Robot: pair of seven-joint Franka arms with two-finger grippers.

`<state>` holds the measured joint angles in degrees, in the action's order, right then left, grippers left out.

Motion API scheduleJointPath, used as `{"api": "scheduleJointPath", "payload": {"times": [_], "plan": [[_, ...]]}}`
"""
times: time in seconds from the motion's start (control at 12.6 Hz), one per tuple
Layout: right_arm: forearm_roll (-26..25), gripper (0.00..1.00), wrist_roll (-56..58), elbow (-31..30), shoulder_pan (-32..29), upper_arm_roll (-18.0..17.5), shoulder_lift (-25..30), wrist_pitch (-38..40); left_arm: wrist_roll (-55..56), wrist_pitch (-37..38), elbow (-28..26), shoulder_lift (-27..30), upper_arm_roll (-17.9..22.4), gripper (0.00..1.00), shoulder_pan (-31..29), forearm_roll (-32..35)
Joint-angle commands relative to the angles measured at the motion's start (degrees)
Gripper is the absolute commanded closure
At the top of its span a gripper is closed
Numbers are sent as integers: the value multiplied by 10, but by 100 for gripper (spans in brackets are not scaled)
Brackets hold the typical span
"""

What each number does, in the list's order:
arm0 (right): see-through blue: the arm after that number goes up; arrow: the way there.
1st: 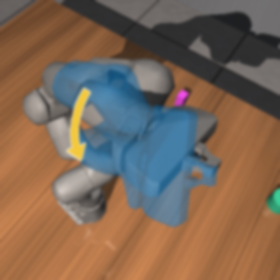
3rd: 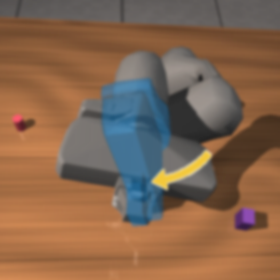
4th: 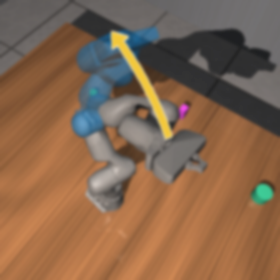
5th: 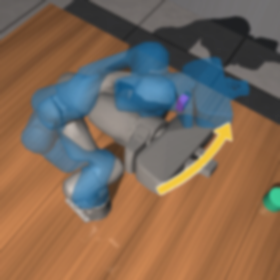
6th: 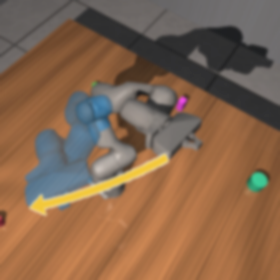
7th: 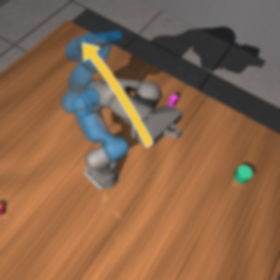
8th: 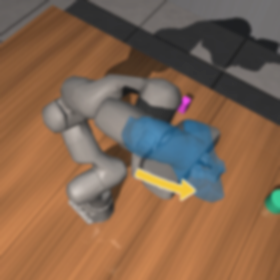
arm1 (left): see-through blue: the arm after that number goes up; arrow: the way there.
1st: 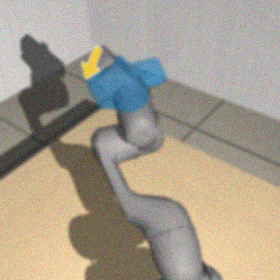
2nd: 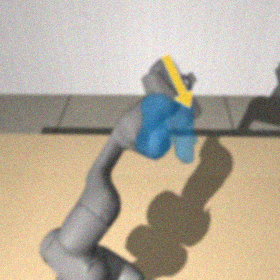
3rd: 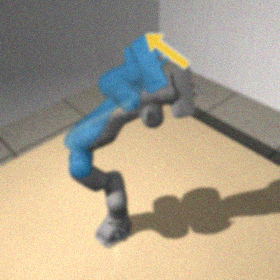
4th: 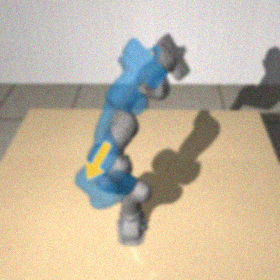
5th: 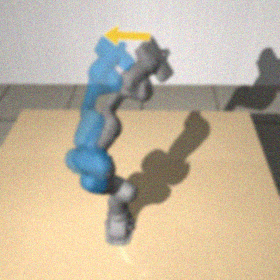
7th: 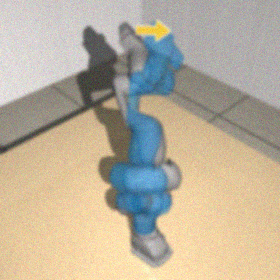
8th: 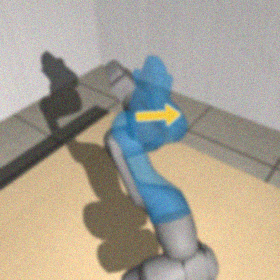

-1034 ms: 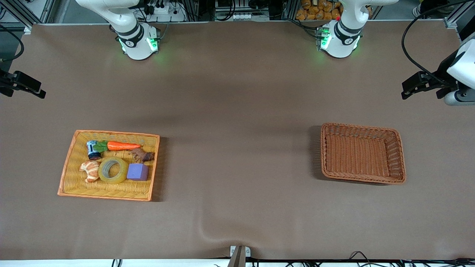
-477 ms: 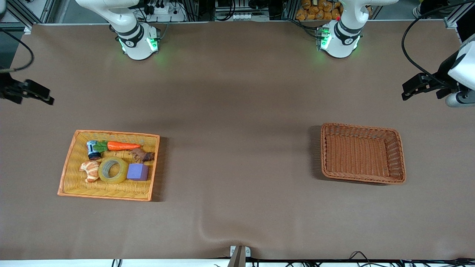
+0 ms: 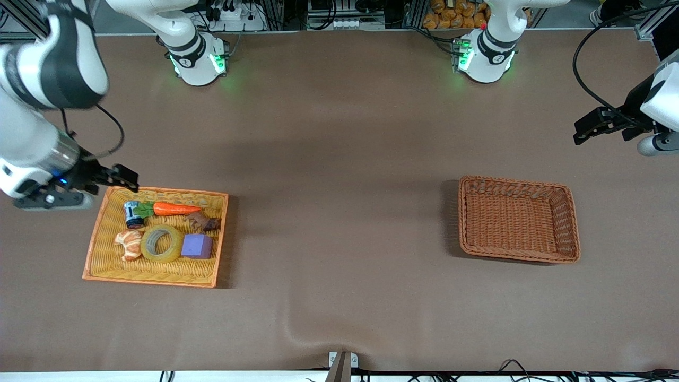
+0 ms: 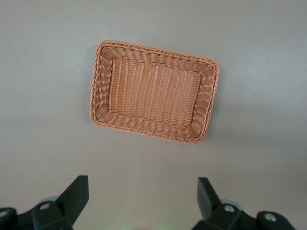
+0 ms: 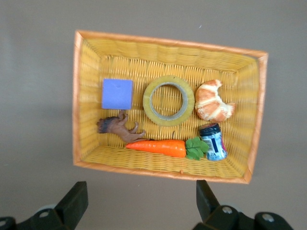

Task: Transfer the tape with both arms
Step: 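Reach the right gripper into the yellow tray and grasp the tape roll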

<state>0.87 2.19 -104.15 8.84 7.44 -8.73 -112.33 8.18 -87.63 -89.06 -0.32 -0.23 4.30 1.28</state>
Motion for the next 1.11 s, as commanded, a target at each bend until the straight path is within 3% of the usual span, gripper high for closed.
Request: {"api": "scheduleJointPath", "payload": {"times": [0.0,0.24,0.4,0.56,0.64,0.72,1.03], "plan": [[10,0,30,7,14,2,-96,-73,10,7,3,-1,-4,0,-3,-8],[11,0,84,7,12,2,-197,-181,9,4,0,-6,-4,0,-3,-7],[30,0,134,6,7,1,-219,-184,9,3,0,-11,-5,0,-2,-7],[82,0,178,7,-6,1,-238,-184,2,-2,0,-14,-5,0,-3,-7],[107,10,194,6,-8,2,-245,-184,2,-4,0,-16,-4,0,-3,-7],[125,28,200,6,-8,2,-252,-183,2,-4,1,-20,-4,0,-2,-6],[125,76,213,11,-10,2,-255,-183,1,-5,1,-20,-4,0,-3,-7]]}}
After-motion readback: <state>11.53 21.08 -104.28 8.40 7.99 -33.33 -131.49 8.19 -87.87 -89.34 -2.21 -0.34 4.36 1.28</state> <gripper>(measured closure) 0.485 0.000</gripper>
